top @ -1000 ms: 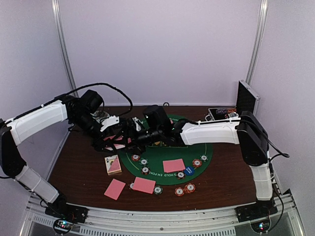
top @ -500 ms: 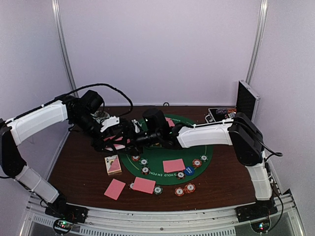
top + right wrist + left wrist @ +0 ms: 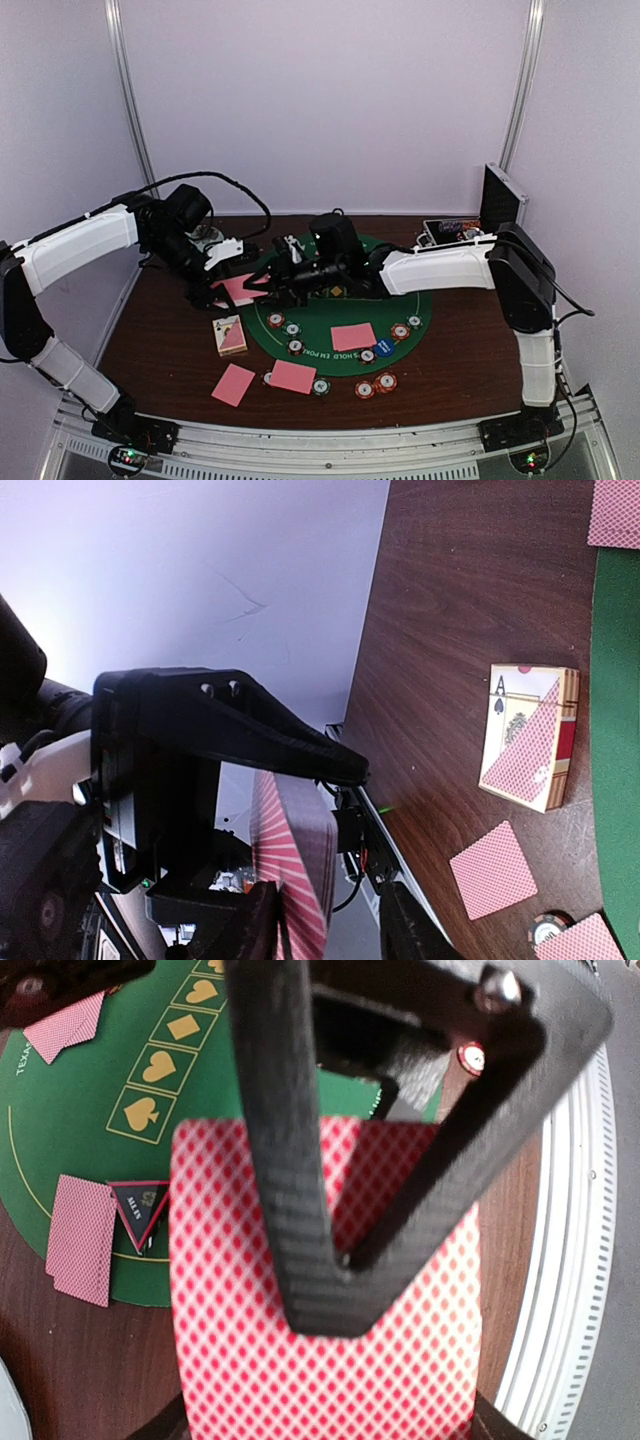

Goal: Distribute texas hold em gaming equipment

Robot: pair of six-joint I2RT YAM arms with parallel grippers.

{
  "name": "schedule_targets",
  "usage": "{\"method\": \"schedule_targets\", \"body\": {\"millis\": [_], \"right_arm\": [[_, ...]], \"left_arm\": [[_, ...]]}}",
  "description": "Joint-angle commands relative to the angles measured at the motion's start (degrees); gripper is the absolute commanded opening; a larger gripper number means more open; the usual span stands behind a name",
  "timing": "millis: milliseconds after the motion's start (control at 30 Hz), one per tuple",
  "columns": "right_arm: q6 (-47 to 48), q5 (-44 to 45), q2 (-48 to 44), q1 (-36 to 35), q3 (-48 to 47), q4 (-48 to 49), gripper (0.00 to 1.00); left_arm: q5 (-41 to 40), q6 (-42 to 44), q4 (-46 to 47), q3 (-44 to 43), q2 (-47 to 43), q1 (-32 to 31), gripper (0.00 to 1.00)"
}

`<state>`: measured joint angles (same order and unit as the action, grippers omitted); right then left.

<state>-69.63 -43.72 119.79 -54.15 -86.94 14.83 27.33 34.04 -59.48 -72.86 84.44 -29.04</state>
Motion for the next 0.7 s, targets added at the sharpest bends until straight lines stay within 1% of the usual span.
{"method": "schedule_targets", "body": {"millis": [0, 300, 400, 567, 667], "right_arm": [[2.32, 1.09, -4.17, 1.08, 2.20, -5.46, 0.35], [3.50, 1.63, -9.20, 2.46, 3.69, -7.91, 0.15], [3.89, 1.63, -10.14, 2.79, 3.54, -8.60, 0.11], [7.55, 1.84, -11.52, 4.49, 3.04, -14.93, 0.03], [11.85, 2.65, -12.55, 6.57, 2.42, -21.61, 0.00]], "left_arm": [[1.33, 0.85, 1.30, -0.50, -1.47, -0.06, 0.00], [1.08, 0.83, 1.36, 0.16, -1.78, -0.05, 0.00], [0.88, 0.82, 1.34, 0.30, -1.89, -0.06, 0.00], [-0.07, 0.85, 1.39, 0.53, -2.21, -0.06, 0.00], [-0.92, 0.85, 1.39, 0.85, -2.54, -0.05, 0.00]]}}
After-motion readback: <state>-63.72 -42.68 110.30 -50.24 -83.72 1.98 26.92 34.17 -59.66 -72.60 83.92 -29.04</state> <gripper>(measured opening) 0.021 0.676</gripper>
